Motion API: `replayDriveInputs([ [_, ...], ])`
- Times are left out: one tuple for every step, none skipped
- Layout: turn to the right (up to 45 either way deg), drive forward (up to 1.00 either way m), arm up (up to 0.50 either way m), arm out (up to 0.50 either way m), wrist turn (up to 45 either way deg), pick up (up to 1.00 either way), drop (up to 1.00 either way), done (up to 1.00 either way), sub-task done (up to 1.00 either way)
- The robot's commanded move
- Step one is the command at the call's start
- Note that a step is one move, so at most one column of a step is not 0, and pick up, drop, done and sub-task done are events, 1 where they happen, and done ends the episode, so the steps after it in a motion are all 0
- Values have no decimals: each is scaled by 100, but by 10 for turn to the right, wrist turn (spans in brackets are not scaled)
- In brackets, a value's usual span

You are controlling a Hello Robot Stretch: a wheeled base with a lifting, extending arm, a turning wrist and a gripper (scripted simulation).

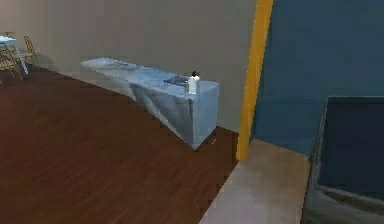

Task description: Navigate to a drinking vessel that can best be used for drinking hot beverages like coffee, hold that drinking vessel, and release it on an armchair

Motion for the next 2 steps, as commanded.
replayDriveInputs([
  [0, 60, 0, 0, 0, 0, 0, 0, 0],
  [-450, 0, 0, 0, 0, 0, 0, 0, 0],
])
